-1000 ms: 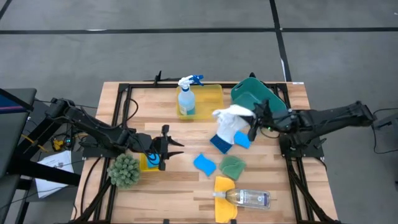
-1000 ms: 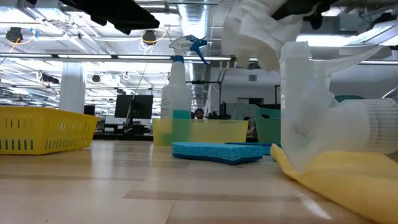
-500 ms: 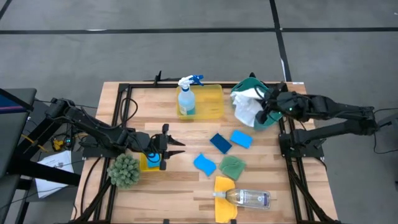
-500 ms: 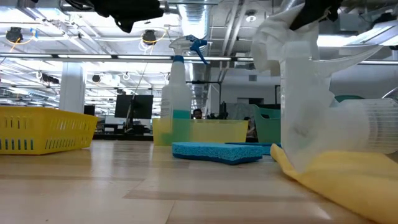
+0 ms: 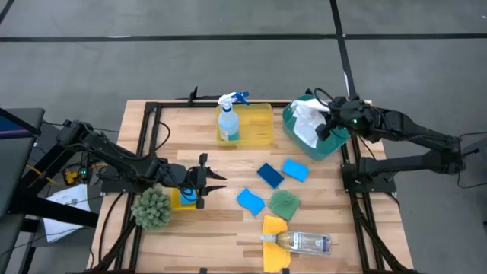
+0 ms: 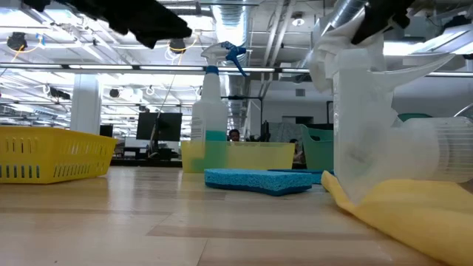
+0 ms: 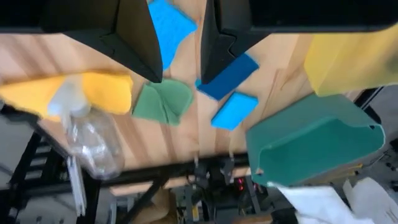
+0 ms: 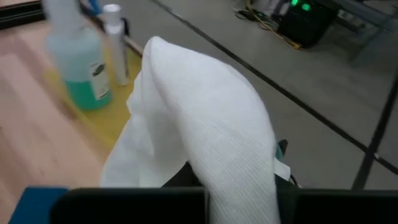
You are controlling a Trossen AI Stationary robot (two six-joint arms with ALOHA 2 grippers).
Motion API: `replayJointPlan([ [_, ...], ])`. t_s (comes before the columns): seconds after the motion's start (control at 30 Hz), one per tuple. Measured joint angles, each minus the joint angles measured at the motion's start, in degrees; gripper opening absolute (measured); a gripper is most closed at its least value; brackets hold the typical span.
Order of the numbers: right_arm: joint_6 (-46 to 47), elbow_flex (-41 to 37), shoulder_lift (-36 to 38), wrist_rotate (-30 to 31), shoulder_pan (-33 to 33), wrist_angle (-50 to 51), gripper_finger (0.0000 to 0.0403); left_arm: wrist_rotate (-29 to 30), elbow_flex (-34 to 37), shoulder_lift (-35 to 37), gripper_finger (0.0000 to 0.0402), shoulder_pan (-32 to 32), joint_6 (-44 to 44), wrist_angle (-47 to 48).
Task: Pick & Place Kitchen Items
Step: Put the white microfiber cloth into the green bin
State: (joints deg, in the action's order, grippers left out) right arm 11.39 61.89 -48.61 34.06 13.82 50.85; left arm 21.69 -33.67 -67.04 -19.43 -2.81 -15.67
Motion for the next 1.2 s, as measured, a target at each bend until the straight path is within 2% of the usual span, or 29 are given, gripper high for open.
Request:
replayJointPlan([
  [0.13,0.64,2.15,-2.29,-1.19,4.95,1.45,0.0005,0.03,0.75,0.08,0.0104,0.91,-1.31,-3.44],
  [0.3,0.21,9.11,-8.73,-4.41,10.71,6.98,0.0005,0.33,2.13,0.03,0.0104,1.57,-1.44,-4.89],
  [0.57,-4.03,19.42,-19.27,-7.55,17.63,15.57,0.0005,1.40,2.95,0.03,0.0104,2.15,-1.38,-5.05],
  [0.77,-6.97,23.13,-25.01,-8.56,22.02,21.02,0.0005,1.40,2.95,0.03,0.0104,2.15,-1.27,-4.93],
  [1.0,-6.44,23.17,-29.36,-10.59,23.74,27.63,0.0005,1.40,2.95,0.03,0.0104,2.15,-1.23,-4.88],
  [1.2,-5.89,23.15,-29.48,-13.46,22.16,28.89,0.0005,1.40,2.95,0.03,0.0104,2.15,-1.18,-4.66],
])
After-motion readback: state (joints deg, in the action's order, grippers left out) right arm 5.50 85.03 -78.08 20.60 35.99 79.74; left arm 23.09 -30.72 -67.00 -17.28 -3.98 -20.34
